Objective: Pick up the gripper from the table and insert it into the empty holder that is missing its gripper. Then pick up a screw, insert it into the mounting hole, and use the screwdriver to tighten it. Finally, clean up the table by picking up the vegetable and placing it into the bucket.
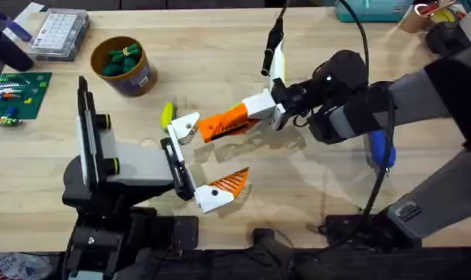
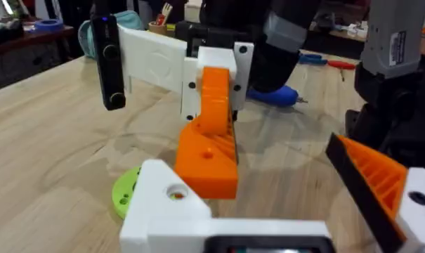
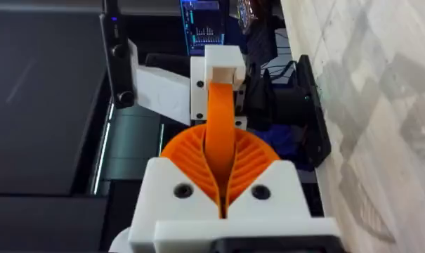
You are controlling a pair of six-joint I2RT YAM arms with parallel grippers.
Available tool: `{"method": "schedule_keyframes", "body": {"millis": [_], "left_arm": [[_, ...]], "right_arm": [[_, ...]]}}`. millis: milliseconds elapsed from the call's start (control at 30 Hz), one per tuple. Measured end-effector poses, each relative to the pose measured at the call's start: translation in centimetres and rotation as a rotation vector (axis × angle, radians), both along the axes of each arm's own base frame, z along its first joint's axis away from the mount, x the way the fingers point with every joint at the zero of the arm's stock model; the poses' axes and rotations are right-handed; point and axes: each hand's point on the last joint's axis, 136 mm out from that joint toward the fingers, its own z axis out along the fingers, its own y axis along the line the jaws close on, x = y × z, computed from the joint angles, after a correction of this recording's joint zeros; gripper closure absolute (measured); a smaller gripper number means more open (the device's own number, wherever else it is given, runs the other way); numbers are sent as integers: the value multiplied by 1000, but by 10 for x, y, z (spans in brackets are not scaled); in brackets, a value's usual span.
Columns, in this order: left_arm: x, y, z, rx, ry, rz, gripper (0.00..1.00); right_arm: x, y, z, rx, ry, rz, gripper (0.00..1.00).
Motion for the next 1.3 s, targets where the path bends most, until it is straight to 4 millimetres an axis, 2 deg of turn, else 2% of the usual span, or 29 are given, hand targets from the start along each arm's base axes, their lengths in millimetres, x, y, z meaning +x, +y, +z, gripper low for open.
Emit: {"method": "schedule_keyframes", "body": {"millis": [667,800,1000,1300], "left_arm": [[0,0,0,-6,15,1,13],[0,0,0,-6,16,4,13],[0,0,0,-8,18,2,13],[5,3,0,-7,20,31,13]], "right_arm": [[1,13,-7,-3,4,-31,983],[2,19,-6,-3,-2,-30,983],[2,41,-5,-28,7,12,983],[8,48,-6,-27,-50,26,983]]}}
